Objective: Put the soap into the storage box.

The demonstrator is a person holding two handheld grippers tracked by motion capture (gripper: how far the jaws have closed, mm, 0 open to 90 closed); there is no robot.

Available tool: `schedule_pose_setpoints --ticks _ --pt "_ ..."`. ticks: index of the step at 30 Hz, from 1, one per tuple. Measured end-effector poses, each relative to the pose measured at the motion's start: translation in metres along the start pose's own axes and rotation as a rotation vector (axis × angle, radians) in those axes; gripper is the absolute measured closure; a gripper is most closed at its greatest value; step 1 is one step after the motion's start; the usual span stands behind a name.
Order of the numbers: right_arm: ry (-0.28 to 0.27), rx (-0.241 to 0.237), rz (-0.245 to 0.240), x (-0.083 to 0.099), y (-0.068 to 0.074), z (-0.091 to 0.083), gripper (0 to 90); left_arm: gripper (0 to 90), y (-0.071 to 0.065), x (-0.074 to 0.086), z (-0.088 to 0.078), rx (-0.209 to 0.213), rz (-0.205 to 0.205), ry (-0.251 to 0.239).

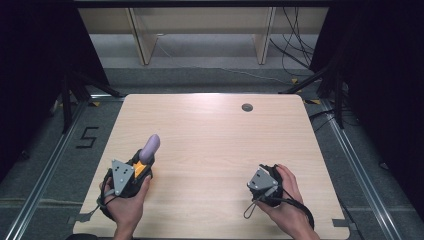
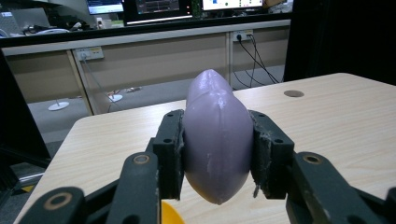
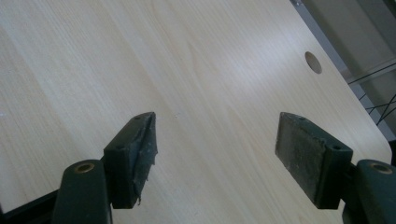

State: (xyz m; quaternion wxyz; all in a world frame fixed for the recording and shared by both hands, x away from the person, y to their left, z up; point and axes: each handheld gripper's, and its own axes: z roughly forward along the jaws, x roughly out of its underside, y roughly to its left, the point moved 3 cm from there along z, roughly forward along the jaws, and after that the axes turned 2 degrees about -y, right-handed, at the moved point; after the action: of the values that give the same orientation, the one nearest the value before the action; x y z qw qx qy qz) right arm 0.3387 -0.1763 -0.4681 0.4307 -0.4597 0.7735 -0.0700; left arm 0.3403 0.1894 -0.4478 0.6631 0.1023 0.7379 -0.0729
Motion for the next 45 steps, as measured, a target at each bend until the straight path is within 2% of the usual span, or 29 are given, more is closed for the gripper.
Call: schedule_pose_setpoints --ticks 10,17,19,40,41,45 --pt "0.004 -0.002 0.009 0.000 0.001 0.000 30.0 58.8 0.005 0.005 0.002 -0.039 -0.019 -0.007" --pt "0.002 -0.009 -0.001 0.000 0.001 0.000 29.8 58.8 0.007 0.009 0.002 -0.052 -0.016 0.002" --pt "0.006 -0.005 0.017 0.000 0.001 0.000 29.8 58.8 0.008 0.010 0.001 -0.058 -0.015 0.006" --pt "0.005 -0.007 0.016 0.000 0.001 0.000 29.6 58.8 0.026 0.016 -0.004 -0.112 -0.030 0.015" --pt "0.001 -0.010 -0.001 0.000 0.001 0.001 29.6 58.8 0.026 0.016 -0.004 -0.111 -0.027 0.017" --pt "0.001 -0.009 0.003 0.000 0.001 0.001 29.5 58.8 0.028 0.018 -0.004 -0.121 -0.039 0.012"
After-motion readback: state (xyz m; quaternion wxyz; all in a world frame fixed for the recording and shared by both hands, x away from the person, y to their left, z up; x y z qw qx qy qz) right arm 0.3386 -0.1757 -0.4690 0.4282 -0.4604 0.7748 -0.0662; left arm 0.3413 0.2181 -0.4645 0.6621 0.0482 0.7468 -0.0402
